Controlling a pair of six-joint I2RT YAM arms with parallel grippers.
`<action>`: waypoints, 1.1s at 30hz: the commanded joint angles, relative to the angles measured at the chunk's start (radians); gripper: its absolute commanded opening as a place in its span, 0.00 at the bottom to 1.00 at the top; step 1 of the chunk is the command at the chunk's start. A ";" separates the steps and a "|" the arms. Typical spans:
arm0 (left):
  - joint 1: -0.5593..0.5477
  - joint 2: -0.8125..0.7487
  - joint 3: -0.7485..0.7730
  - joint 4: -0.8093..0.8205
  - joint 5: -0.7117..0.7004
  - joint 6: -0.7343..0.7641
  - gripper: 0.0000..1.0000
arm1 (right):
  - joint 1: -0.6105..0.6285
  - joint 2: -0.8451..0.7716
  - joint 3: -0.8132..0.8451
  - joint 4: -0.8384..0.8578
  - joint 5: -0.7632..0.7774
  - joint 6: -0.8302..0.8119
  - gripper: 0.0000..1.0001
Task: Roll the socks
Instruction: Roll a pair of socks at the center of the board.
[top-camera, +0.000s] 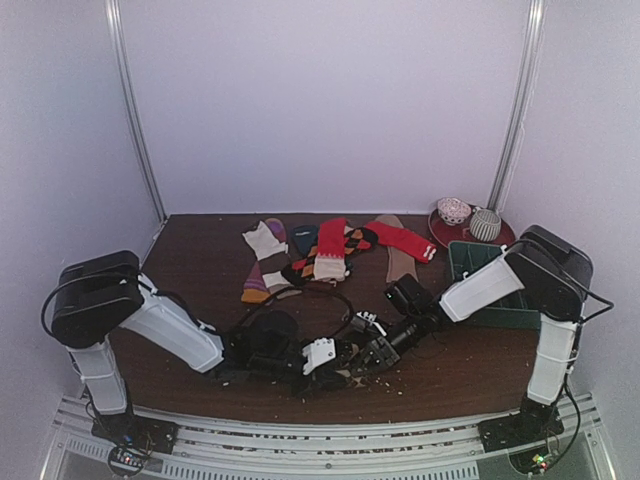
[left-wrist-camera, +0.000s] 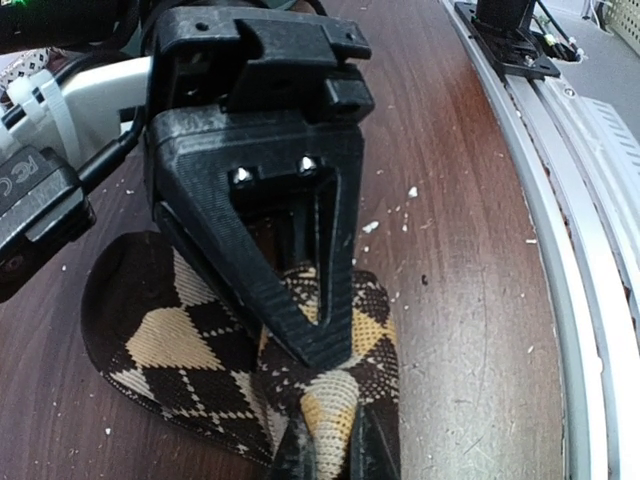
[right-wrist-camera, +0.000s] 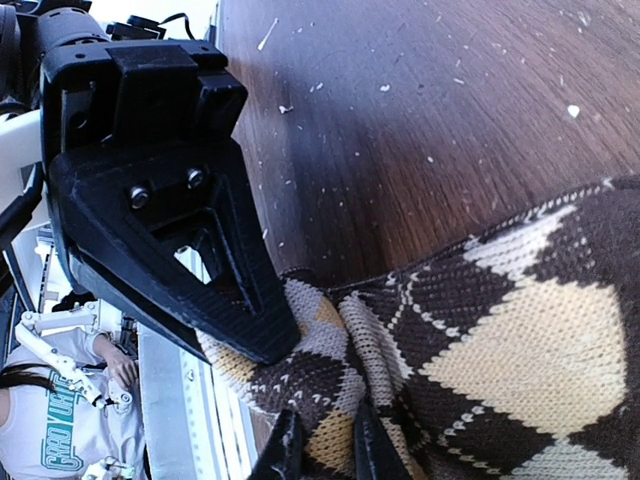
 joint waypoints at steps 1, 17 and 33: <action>0.001 0.067 0.030 -0.080 -0.029 -0.105 0.00 | 0.016 -0.024 -0.055 -0.123 0.175 0.027 0.16; 0.118 0.156 0.241 -0.626 0.220 -0.357 0.00 | 0.077 -0.599 -0.393 0.382 0.886 0.226 0.56; 0.117 0.141 0.271 -0.520 0.092 -0.211 0.00 | 0.057 -0.302 -0.226 0.363 0.742 0.244 0.21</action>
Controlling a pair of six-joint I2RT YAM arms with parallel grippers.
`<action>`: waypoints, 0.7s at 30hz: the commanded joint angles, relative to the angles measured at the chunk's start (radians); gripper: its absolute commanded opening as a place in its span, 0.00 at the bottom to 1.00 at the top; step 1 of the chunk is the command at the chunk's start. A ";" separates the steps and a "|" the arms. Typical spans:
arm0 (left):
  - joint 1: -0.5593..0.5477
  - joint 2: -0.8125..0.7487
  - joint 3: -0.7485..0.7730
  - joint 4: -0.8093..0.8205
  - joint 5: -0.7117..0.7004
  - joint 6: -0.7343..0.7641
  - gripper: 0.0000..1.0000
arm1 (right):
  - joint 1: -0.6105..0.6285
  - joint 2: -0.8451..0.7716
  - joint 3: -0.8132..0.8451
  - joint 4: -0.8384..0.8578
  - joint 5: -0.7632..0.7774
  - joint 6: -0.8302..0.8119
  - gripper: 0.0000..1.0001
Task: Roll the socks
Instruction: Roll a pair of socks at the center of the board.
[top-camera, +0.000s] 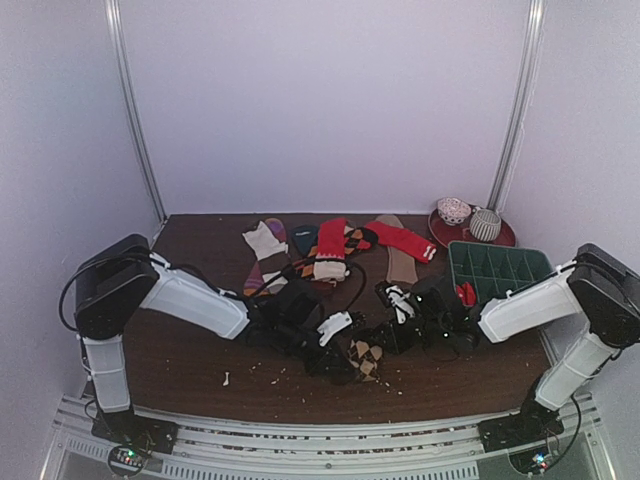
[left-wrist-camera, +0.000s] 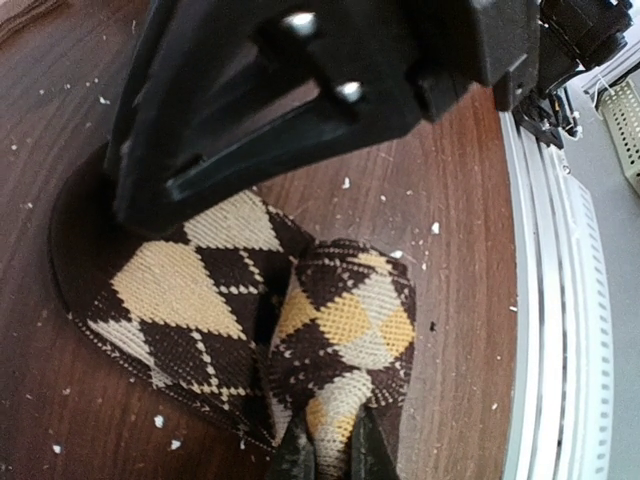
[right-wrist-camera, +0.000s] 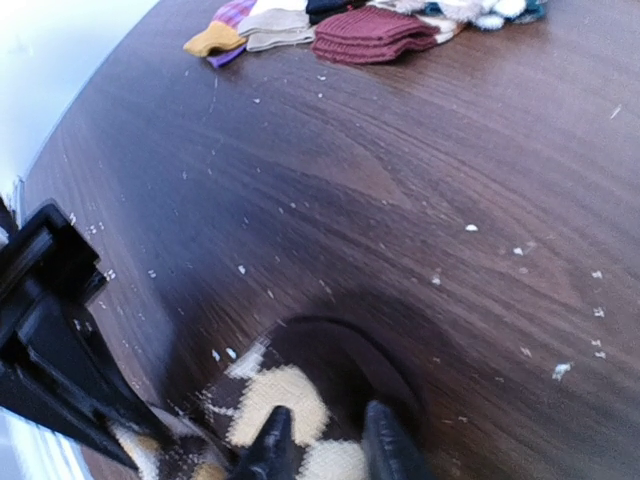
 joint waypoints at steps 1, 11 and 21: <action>0.006 0.023 -0.051 -0.044 -0.169 0.092 0.00 | -0.012 0.061 0.064 0.006 -0.063 -0.017 0.18; -0.001 -0.051 -0.050 0.124 -0.218 0.258 0.00 | -0.058 0.191 0.188 -0.039 -0.097 -0.052 0.11; -0.098 0.001 -0.038 0.089 -0.229 0.372 0.00 | -0.073 0.304 0.284 -0.088 -0.118 -0.083 0.11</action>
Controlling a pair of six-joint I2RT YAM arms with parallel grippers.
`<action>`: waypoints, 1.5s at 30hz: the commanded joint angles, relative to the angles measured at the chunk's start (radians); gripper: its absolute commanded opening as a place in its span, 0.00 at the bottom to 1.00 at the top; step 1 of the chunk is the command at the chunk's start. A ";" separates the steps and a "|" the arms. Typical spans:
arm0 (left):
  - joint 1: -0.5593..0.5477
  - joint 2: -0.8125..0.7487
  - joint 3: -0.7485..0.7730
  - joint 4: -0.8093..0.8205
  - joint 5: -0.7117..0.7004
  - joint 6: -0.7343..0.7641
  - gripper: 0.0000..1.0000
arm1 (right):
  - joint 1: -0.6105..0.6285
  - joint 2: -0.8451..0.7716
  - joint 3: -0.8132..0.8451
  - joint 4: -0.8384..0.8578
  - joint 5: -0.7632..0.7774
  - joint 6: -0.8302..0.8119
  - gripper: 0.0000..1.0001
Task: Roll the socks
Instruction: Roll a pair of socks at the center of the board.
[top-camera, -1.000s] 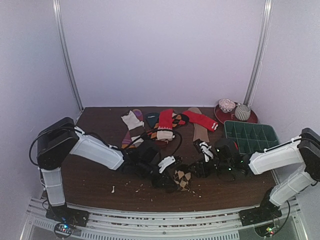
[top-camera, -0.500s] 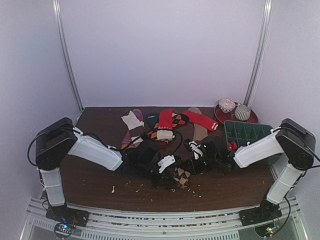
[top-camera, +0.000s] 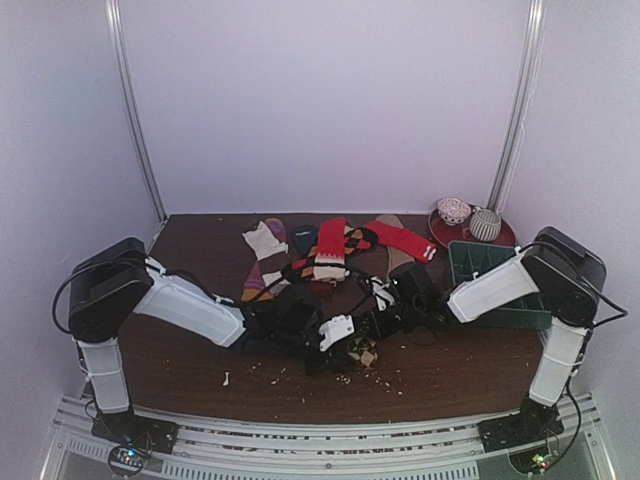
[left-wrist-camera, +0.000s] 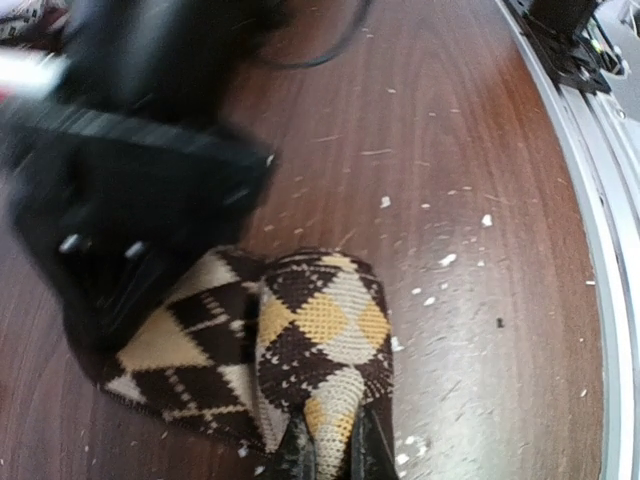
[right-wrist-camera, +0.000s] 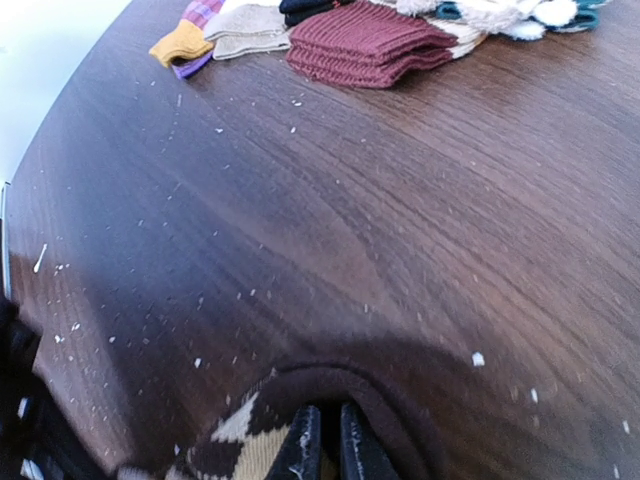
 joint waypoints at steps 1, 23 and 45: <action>-0.066 0.039 0.023 -0.037 -0.033 0.109 0.00 | -0.010 0.064 0.064 -0.050 -0.027 -0.035 0.11; 0.079 0.183 -0.038 -0.288 -0.003 -0.322 0.00 | -0.049 -0.205 0.024 -0.104 -0.095 -0.205 0.34; 0.103 0.281 0.036 -0.418 0.120 -0.262 0.00 | 0.005 -0.244 -0.309 0.297 -0.279 -0.343 0.53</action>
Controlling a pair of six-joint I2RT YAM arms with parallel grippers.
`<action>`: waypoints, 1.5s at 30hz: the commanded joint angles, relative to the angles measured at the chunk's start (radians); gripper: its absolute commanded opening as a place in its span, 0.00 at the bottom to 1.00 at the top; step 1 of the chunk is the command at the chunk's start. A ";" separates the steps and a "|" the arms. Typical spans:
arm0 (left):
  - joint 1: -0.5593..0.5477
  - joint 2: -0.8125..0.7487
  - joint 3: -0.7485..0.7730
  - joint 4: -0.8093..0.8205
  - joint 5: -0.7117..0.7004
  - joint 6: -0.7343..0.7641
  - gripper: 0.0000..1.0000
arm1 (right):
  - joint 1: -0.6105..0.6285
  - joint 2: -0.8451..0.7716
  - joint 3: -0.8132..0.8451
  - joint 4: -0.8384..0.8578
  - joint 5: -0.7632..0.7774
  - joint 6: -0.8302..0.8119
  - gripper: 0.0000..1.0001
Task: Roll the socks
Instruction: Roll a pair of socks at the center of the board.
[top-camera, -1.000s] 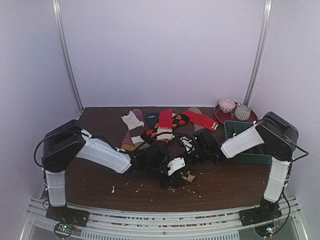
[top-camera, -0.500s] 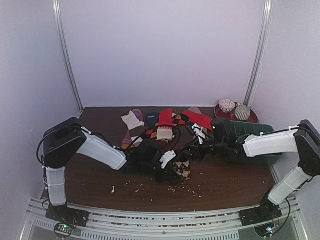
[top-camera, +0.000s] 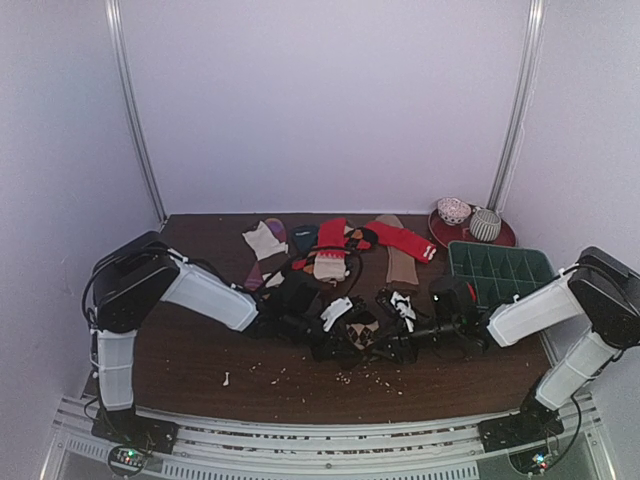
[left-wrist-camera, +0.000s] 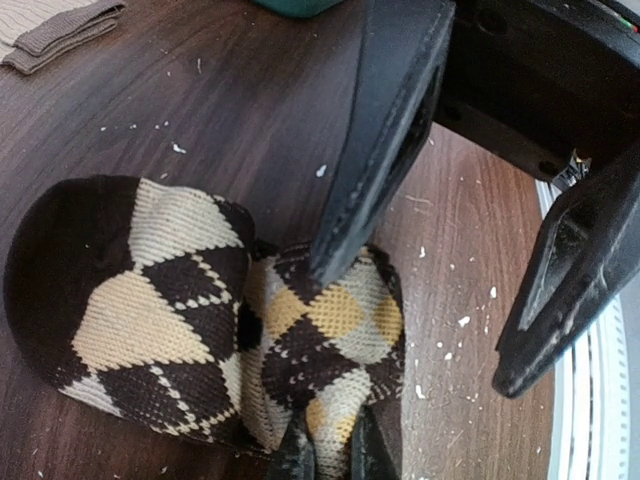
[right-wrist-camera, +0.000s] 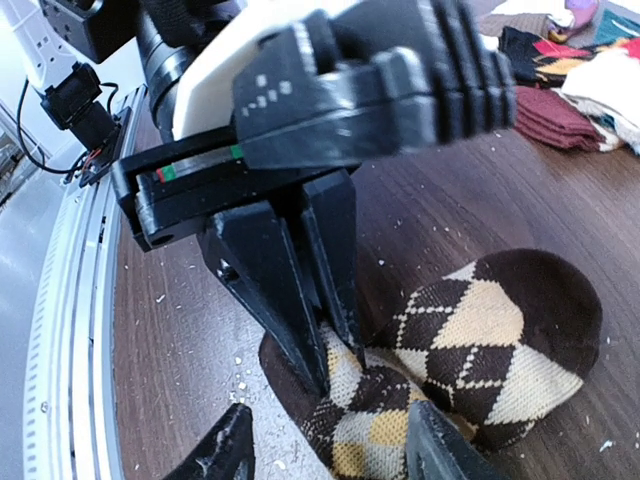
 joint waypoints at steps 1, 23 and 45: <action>0.004 0.135 -0.076 -0.394 -0.100 0.033 0.00 | 0.014 0.028 0.021 0.052 0.004 -0.082 0.53; 0.042 0.149 -0.056 -0.437 -0.089 0.093 0.00 | 0.053 0.182 -0.014 0.027 0.118 0.035 0.52; 0.040 -0.170 -0.124 0.026 -0.249 0.174 0.70 | 0.021 0.302 -0.061 -0.092 -0.051 0.475 0.15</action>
